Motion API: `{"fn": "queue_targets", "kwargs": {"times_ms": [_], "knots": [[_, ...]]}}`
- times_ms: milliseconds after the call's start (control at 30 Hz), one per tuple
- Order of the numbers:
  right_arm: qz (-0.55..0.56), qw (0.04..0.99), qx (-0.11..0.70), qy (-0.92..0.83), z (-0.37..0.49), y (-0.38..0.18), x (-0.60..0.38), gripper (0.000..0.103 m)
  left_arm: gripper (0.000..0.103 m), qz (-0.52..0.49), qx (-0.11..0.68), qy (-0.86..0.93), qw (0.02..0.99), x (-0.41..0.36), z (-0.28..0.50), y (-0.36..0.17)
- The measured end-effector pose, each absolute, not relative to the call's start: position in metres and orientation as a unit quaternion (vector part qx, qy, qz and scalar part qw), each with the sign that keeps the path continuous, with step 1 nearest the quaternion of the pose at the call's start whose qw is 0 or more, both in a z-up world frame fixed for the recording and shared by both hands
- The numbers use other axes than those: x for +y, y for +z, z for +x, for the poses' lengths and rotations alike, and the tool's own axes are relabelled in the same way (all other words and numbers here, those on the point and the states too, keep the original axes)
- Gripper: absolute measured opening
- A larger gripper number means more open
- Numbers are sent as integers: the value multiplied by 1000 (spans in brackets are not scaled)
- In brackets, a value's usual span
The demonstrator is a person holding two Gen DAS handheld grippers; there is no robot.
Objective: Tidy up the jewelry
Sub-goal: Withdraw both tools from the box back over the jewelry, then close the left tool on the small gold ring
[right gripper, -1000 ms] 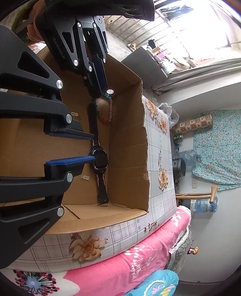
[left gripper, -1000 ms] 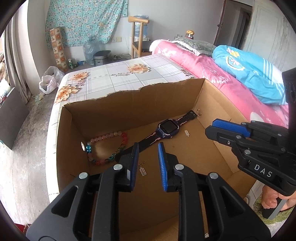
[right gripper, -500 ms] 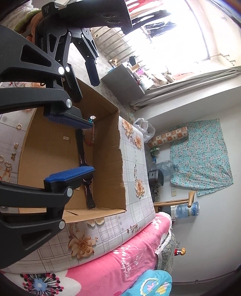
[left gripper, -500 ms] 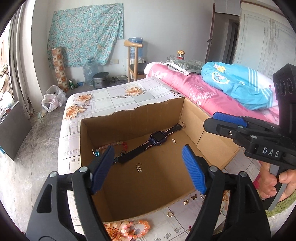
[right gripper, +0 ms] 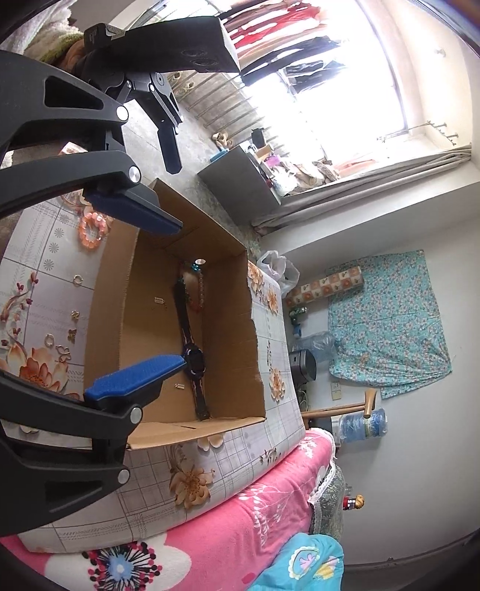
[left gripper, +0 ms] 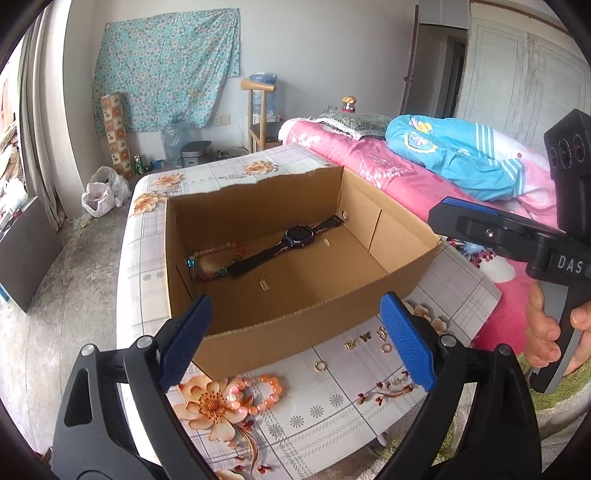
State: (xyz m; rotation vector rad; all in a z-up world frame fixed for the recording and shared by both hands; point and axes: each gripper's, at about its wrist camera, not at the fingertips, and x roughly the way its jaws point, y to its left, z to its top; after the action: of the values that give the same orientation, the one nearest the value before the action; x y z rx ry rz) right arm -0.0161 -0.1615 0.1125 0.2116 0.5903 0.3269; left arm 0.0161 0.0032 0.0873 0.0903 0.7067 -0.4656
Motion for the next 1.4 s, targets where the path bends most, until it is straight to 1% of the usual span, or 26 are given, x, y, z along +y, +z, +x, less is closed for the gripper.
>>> {"fn": "queue_targets", "kwargs": {"times_ms": [167,433,600,800,1067,1100,1167,1200,1267,1300,1333,1400], "knots": [[100,931,323,140,-37,82,-168,67,89,37,376,-227,898,2,2,58],[114,908,394,85,-44,25,-183,67,89,52,426,-224,875,-16,-8,15],[136,891,426,71,-42,-2,-187,67,89,67,433,-216,873,-28,-11,-6],[132,885,441,61,-44,-13,-192,67,89,61,442,-231,865,-35,-12,-18],[135,880,450,69,-37,-22,-192,67,88,85,412,-229,878,-40,-10,-21],[133,881,448,71,-36,-21,-191,67,87,88,408,-229,879,-41,-9,-22],[131,882,447,75,-34,-21,-189,67,77,96,403,-231,880,-42,-8,-23],[131,882,446,77,-34,-21,-187,67,75,100,402,-233,880,-43,-6,-24],[130,882,445,84,-32,-22,-184,67,62,105,401,-239,878,-44,-3,-25],[129,882,445,87,-32,-23,-182,66,60,107,402,-242,877,-45,0,-27],[125,883,443,91,-32,-23,-180,62,56,110,403,-243,875,-45,3,-28],[117,884,442,97,-30,-23,-175,59,49,128,408,-234,873,-47,9,-33]]}}
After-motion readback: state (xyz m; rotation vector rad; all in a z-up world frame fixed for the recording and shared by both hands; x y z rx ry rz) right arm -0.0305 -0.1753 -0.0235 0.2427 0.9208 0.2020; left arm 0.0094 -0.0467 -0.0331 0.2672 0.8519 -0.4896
